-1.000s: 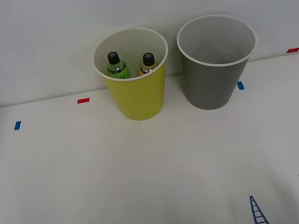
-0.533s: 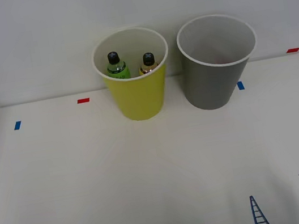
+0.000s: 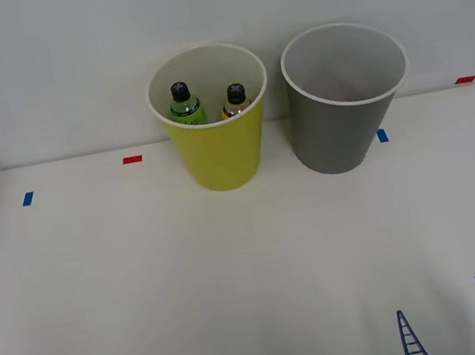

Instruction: Put cans in the gray bin, plastic bottles in the light green bin

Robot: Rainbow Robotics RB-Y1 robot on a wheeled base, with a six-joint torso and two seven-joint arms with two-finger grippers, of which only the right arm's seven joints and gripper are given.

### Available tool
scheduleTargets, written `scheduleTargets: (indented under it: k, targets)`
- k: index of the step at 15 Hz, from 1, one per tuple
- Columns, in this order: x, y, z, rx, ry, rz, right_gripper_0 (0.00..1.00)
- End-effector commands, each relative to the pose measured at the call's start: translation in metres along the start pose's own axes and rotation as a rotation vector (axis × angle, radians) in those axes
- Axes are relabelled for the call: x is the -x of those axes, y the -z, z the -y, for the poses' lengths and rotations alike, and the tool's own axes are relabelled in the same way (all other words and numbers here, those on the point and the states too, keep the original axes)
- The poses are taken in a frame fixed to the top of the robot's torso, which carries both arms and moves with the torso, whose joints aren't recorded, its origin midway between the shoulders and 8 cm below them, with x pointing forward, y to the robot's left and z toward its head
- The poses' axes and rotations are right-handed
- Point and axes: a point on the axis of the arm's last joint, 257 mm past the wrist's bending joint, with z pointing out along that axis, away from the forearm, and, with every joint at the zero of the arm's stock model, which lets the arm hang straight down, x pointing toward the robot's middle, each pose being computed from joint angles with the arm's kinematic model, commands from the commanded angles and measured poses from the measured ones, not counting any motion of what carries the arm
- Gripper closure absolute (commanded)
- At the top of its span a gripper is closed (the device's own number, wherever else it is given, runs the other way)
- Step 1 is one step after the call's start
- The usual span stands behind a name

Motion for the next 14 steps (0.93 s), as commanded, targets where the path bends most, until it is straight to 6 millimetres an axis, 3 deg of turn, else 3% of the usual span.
scheduleTargets:
  k: [1,14]
  targets:
    - [0.0,0.0,0.0,0.0,0.0,0.0,0.0]
    - [0.0,0.0,0.0,0.0,0.0,0.0,0.0]
